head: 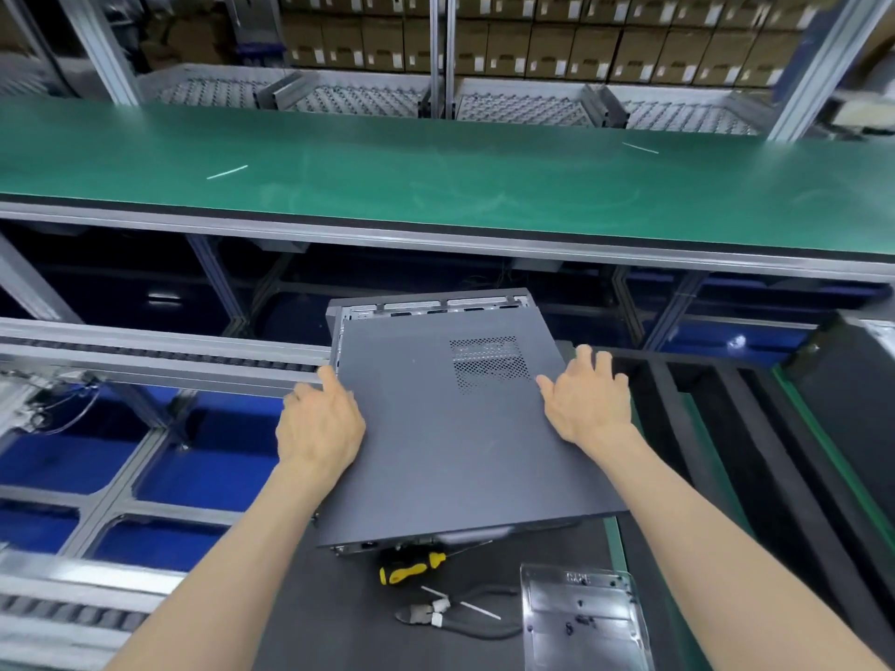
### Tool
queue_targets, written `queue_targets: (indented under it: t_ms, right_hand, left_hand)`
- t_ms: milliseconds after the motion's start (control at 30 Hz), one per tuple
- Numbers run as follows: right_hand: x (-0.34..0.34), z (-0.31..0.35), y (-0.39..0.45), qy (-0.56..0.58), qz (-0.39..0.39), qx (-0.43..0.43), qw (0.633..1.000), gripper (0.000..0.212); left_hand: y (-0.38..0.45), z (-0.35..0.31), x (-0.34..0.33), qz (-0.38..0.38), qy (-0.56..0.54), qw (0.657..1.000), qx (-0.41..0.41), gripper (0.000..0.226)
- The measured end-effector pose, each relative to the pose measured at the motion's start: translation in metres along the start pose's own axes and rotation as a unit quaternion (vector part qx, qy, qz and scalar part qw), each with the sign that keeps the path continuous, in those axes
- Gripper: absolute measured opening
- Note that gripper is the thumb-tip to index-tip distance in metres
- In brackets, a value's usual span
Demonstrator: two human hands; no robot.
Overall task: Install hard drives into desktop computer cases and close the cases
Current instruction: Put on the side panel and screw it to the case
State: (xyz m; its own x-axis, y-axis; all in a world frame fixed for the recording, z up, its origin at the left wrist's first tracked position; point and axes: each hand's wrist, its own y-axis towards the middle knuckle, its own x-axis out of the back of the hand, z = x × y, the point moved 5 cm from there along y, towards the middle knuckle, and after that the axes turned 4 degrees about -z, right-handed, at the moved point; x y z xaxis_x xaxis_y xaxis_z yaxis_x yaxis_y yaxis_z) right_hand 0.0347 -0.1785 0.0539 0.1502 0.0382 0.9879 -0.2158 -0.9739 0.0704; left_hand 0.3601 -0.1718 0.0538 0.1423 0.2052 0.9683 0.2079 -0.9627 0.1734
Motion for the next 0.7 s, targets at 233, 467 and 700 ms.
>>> queue_targets:
  t_ms: [233,467,700]
  right_hand:
    - [-0.028,0.007,-0.009,0.223,0.074,-0.081,0.969,0.08]
    - [-0.03,0.012,-0.003,0.21,0.075,-0.065,0.973,0.078]
    - [-0.032,0.014,0.004,0.226,0.067,-0.059,0.97,0.074]
  left_hand:
    - [0.005,-0.021,-0.026,0.106,-0.092,0.99,-0.019,0.07]
    - [0.011,-0.016,-0.037,0.129,-0.143,0.981,0.001,0.07]
    - [0.015,-0.011,-0.043,0.124,-0.161,0.979,0.019,0.068]
